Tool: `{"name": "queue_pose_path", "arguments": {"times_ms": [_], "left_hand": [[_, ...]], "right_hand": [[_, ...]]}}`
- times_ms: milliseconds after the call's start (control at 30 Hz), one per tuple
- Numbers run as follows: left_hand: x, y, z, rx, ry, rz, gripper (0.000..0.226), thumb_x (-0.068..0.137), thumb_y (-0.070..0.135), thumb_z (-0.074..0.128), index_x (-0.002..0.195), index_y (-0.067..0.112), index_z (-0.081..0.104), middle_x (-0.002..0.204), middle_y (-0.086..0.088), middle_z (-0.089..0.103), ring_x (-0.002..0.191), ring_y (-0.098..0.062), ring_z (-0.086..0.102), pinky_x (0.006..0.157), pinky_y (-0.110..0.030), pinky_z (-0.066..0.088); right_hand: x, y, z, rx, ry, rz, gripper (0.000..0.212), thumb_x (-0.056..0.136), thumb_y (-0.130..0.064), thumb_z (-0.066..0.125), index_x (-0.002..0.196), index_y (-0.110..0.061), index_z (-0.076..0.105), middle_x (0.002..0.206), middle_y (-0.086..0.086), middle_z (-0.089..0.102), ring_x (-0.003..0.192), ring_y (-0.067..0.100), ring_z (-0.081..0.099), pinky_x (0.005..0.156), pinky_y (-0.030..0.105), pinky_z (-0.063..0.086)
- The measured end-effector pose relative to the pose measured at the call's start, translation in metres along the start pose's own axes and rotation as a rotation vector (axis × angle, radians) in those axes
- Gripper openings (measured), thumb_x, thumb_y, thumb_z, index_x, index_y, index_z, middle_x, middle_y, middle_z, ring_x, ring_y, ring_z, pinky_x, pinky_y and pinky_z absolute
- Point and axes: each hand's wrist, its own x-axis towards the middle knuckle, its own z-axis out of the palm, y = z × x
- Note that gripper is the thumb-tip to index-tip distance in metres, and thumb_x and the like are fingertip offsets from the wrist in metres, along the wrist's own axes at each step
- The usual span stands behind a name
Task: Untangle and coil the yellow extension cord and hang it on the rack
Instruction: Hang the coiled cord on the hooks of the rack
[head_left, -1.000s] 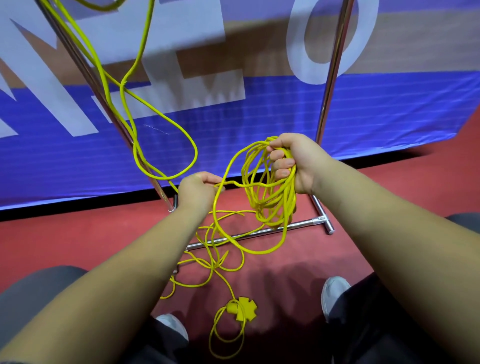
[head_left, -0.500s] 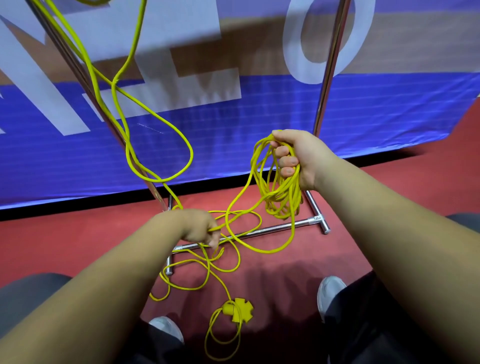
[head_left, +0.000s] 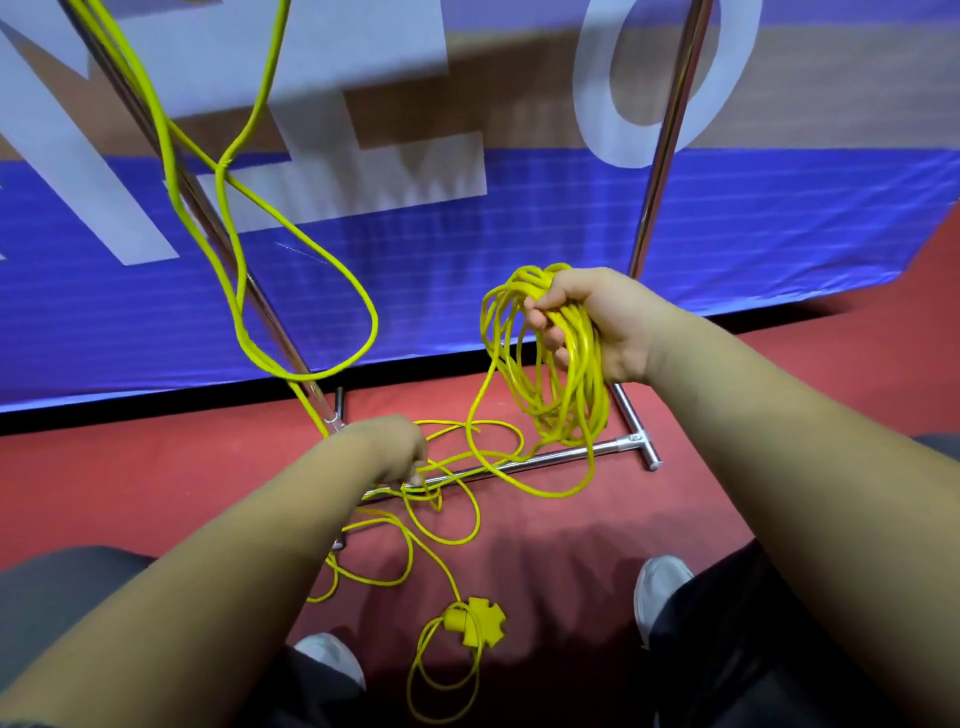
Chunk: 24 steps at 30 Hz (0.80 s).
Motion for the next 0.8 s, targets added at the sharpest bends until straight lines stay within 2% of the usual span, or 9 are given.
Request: {"name": "queue_pose_path", "arguments": {"times_ms": [67,133,233,300,400,467,533,700,800], "left_hand": [[0.001,-0.002,-0.005,-0.01,0.124,-0.027,0.022,0.092,0.032,0.07,0.078,0.022,0.057,0.073,0.005,0.061,0.086,-0.027,0.064,0.075,-0.034,0.053],[0.0,-0.003,-0.013,-0.031,0.281,-0.041,0.014,0.092,0.034,0.067,0.088,0.021,0.063,0.086,-0.002,0.066,0.092,-0.03,0.066,0.077,-0.036,0.055],[0.003,-0.007,-0.025,-0.218,0.411,-0.108,0.021,0.093,0.039,0.071,0.091,0.019,0.066,0.09,-0.006,0.069,0.09,-0.03,0.066,0.078,-0.036,0.057],[0.004,-0.012,-0.029,-0.316,0.419,-0.137,0.021,0.097,0.04,0.069,0.09,0.021,0.063,0.09,-0.006,0.067,0.087,-0.028,0.065,0.079,-0.038,0.057],[0.002,-0.018,-0.029,-0.319,0.402,-0.09,0.017,0.102,0.034,0.063,0.109,0.019,0.067,0.098,-0.006,0.069,0.094,-0.029,0.065,0.083,-0.039,0.055],[0.002,-0.017,-0.027,-0.362,0.376,-0.044,0.021,0.099,0.019,0.062,0.119,0.022,0.068,0.1,-0.001,0.068,0.097,-0.027,0.066,0.085,-0.036,0.055],[0.0,-0.011,-0.028,-0.514,0.355,-0.016,0.04,0.09,0.0,0.058,0.122,0.021,0.069,0.106,0.001,0.07,0.097,-0.022,0.069,0.085,-0.035,0.058],[-0.004,0.014,-0.035,-0.864,0.33,0.026,0.043,0.083,-0.013,0.063,0.116,0.014,0.069,0.111,-0.001,0.072,0.081,-0.012,0.066,0.064,-0.023,0.056],[-0.004,0.023,-0.026,-0.669,0.187,0.071,0.036,0.087,-0.002,0.062,0.117,0.017,0.067,0.11,0.0,0.07,0.084,-0.015,0.064,0.069,-0.025,0.055]], "right_hand": [[0.002,0.004,0.001,-0.085,-0.058,0.074,0.013,0.1,-0.021,0.052,0.09,-0.015,0.058,0.068,-0.003,0.046,0.041,0.007,0.038,0.041,0.021,0.036],[0.005,0.011,0.003,-0.196,-0.079,0.154,0.023,0.105,-0.035,0.058,0.091,-0.016,0.061,0.064,-0.006,0.038,0.038,0.004,0.03,0.037,0.02,0.031],[0.007,0.018,0.007,-0.378,-0.114,0.221,0.019,0.105,-0.032,0.059,0.101,-0.015,0.063,0.06,-0.006,0.034,0.036,0.005,0.026,0.037,0.02,0.026],[0.008,0.02,0.008,-0.45,-0.113,0.234,0.015,0.105,-0.028,0.06,0.105,-0.013,0.063,0.059,-0.005,0.033,0.036,0.006,0.025,0.039,0.021,0.026],[0.01,0.02,0.007,-0.533,-0.05,0.237,0.015,0.102,-0.025,0.06,0.104,-0.011,0.065,0.058,-0.004,0.034,0.037,0.009,0.024,0.041,0.021,0.026],[0.012,0.023,0.006,-0.602,0.006,0.239,0.014,0.1,-0.023,0.062,0.098,-0.009,0.067,0.058,-0.003,0.036,0.038,0.011,0.025,0.043,0.022,0.027],[0.016,0.029,0.003,-0.645,0.09,0.24,0.012,0.097,-0.02,0.064,0.091,-0.009,0.067,0.058,-0.001,0.04,0.038,0.013,0.029,0.045,0.022,0.03],[0.023,0.041,-0.008,-0.622,0.259,0.248,0.012,0.093,-0.015,0.064,0.082,-0.012,0.063,0.055,-0.001,0.043,0.038,0.012,0.032,0.043,0.02,0.033],[0.023,0.036,-0.013,-0.488,0.318,0.173,0.006,0.093,-0.014,0.062,0.088,-0.011,0.064,0.054,-0.002,0.043,0.039,0.012,0.03,0.042,0.019,0.032]]}}
